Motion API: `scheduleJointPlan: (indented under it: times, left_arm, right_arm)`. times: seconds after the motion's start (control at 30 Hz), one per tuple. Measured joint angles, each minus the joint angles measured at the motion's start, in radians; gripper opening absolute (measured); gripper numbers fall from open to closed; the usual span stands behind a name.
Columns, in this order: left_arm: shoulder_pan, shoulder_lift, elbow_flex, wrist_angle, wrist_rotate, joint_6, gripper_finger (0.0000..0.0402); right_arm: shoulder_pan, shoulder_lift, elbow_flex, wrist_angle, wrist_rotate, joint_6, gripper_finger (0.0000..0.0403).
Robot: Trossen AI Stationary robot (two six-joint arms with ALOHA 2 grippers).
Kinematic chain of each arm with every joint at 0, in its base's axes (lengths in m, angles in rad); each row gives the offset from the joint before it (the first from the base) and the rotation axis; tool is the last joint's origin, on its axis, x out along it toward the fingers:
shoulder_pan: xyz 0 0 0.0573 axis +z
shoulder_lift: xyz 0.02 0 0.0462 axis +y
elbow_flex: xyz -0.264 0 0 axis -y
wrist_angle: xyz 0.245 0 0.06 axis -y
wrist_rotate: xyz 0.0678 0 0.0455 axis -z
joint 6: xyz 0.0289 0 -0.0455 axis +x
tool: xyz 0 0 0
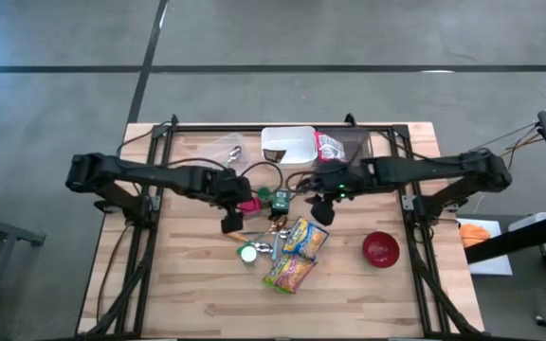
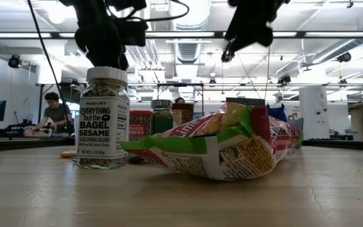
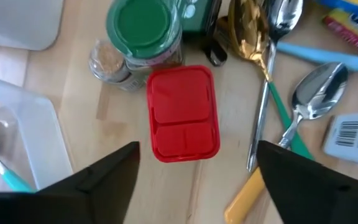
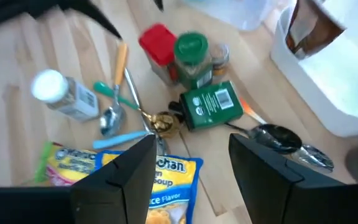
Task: Pick & Place Food Item
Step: Put the red seasoning can into the white bin
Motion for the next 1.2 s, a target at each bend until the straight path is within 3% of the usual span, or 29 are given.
scheduleJointPlan:
  times: [0.2,0.37,0.67,0.9,1.2]
  left_arm:
    - [0.000,0.045,0.000,0.015,-0.021,0.008,0.0392]
    - [0.000,0.093,0.000,0.045,-0.034,0.039,0.0393]
    - [0.000,0.177,0.000,0.062,-0.037,0.053,0.0324]
    - [0.002,0.174,0.000,0.062,-0.037,0.061,0.0210]
    - [0.003,0.172,0.000,0.049,-0.008,0.064,0.0206]
  right_arm:
    - [0.007,-0.140,-0.047,-0.003,0.049,0.054,0.0201]
    - [0.012,-0.249,-0.111,0.011,0.078,0.101,0.0201]
    - [0.016,-0.368,-0.207,0.119,0.097,0.144,0.0201]
    - [0.016,-0.366,-0.224,0.138,0.097,0.129,0.0201]
    - [0.016,-0.325,-0.225,0.138,0.092,0.129,0.0201]
